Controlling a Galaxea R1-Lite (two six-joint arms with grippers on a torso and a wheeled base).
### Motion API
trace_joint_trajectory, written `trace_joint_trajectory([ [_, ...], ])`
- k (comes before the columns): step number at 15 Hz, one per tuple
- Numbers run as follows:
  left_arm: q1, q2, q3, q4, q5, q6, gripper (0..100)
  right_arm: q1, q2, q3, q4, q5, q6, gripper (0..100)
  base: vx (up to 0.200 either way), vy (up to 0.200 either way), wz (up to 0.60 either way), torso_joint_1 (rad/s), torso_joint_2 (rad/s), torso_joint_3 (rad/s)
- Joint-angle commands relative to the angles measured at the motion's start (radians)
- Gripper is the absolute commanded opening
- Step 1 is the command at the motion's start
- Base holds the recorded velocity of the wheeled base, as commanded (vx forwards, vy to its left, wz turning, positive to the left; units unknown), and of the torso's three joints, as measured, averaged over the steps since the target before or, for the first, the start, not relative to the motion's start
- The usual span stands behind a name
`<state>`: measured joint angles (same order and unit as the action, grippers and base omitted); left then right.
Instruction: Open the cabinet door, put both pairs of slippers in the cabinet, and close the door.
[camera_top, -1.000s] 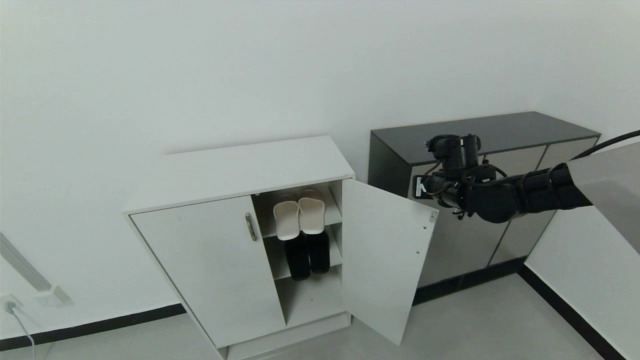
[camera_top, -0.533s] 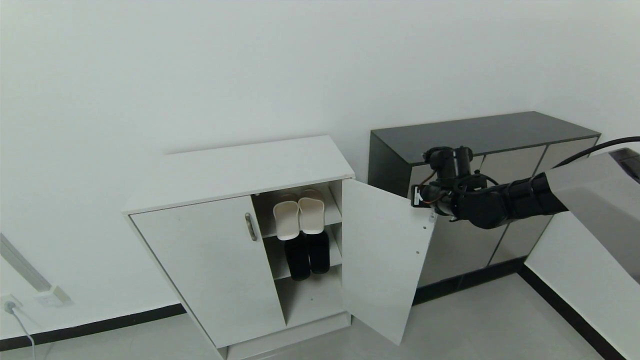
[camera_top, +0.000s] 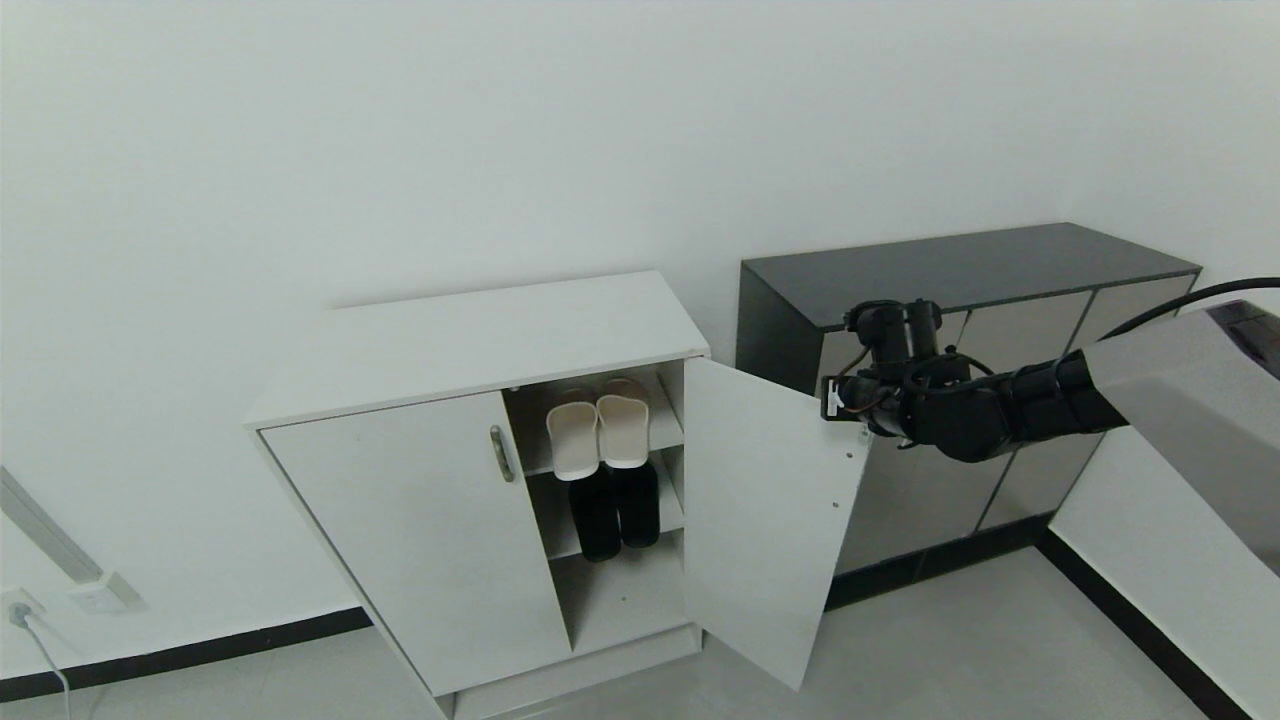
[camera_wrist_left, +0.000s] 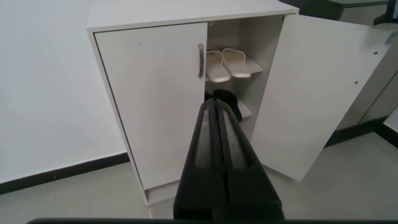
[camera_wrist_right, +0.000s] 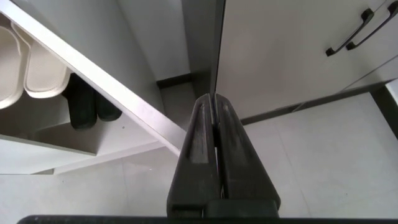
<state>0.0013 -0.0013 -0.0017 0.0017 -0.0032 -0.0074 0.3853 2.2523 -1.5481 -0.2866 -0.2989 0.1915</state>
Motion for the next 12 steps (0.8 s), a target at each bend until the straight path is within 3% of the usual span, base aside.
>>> trace_joint_trajectory([
  [1,0.0,0.001,0.0,0.0,0.0,0.0,0,0.001,0.0,0.002,0.0,0.0,0.0,0,0.0,0.0,0.0,0.0,0.0,0.0],
  [9,0.0,0.001,0.0,0.0,-0.001,0.001,0,0.041,-0.042,0.089,-0.005,0.0,0.002,0,0.0,0.0,0.0,0.0,0.0,0.0],
  [12,0.0,0.001,0.0,0.0,0.0,0.001,0,0.149,-0.114,0.18,-0.011,-0.003,0.014,0,0.0,0.0,0.0,0.0,0.0,0.0],
])
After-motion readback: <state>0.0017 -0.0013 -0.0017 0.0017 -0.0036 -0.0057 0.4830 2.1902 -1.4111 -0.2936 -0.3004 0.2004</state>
